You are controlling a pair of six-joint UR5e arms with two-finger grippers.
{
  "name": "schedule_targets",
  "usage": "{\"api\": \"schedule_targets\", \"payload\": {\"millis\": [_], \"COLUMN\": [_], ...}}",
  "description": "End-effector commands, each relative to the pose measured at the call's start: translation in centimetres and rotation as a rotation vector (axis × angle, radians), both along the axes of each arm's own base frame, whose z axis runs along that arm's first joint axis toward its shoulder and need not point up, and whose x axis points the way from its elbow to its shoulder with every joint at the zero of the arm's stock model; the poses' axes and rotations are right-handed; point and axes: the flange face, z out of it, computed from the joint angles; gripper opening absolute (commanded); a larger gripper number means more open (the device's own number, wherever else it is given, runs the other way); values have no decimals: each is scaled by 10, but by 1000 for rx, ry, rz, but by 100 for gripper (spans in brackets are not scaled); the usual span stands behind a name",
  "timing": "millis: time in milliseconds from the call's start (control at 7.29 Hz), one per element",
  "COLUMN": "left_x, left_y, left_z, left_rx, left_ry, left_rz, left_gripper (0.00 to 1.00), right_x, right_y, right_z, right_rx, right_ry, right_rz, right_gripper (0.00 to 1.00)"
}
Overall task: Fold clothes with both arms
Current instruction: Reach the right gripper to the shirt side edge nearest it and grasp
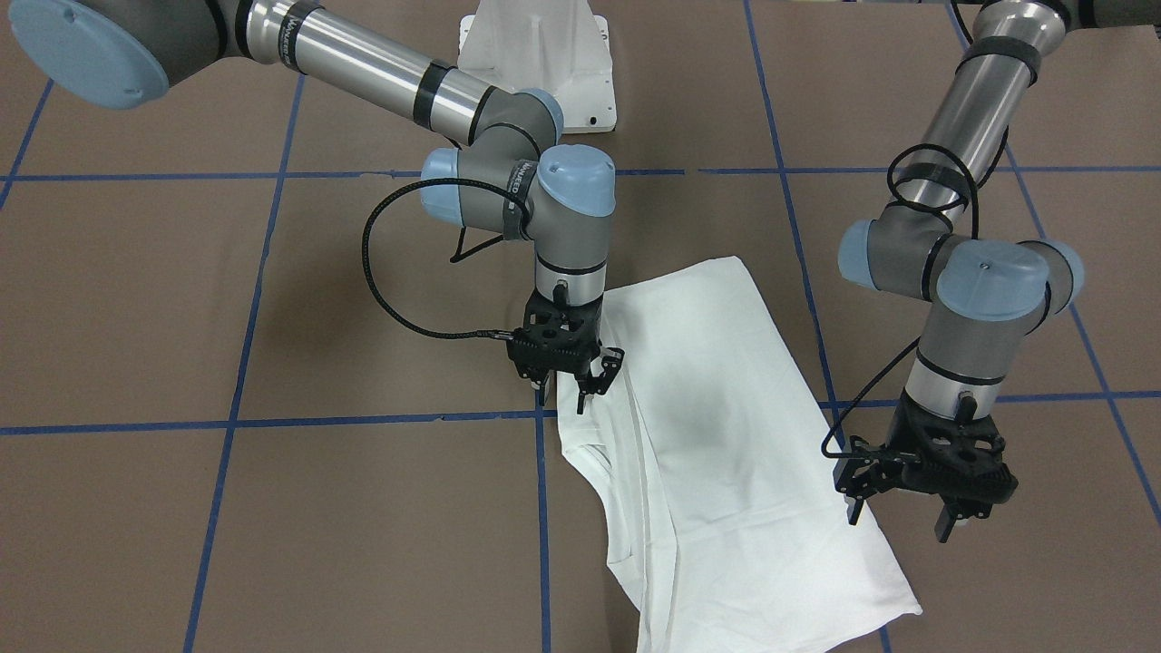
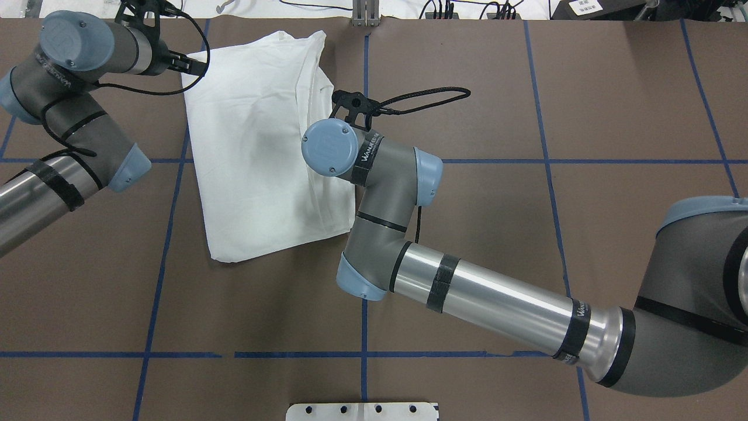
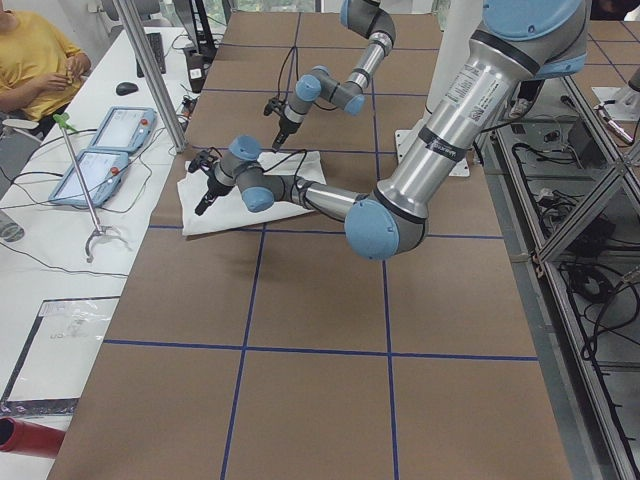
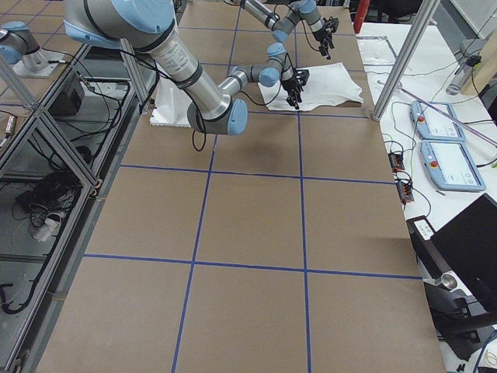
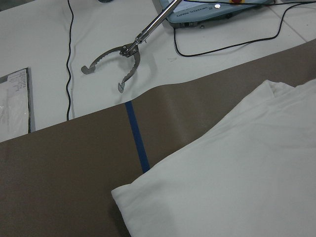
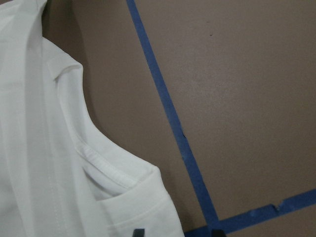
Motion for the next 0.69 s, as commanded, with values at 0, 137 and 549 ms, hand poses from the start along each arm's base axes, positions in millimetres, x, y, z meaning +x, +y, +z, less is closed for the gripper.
{"api": "schedule_targets", "payload": {"millis": [0,137,549], "left_x": [-1,-1,-2], "left_y": [1,2,3], "left_z": [1,3,8], "left_rx": [-2,-4,-7], "left_ry": [2,0,-3], "left_rz": [-2,-2,-1], "left_gripper": [100,100,100], "right_x": [-11,-12,-16], "right_y": [3,3,9], "right_z": [10,9,4], "right_rx": [4,5,10], "right_ry": [31,31,25], "right_rz": [2,2,-5], "right_gripper": [49,49,43]}}
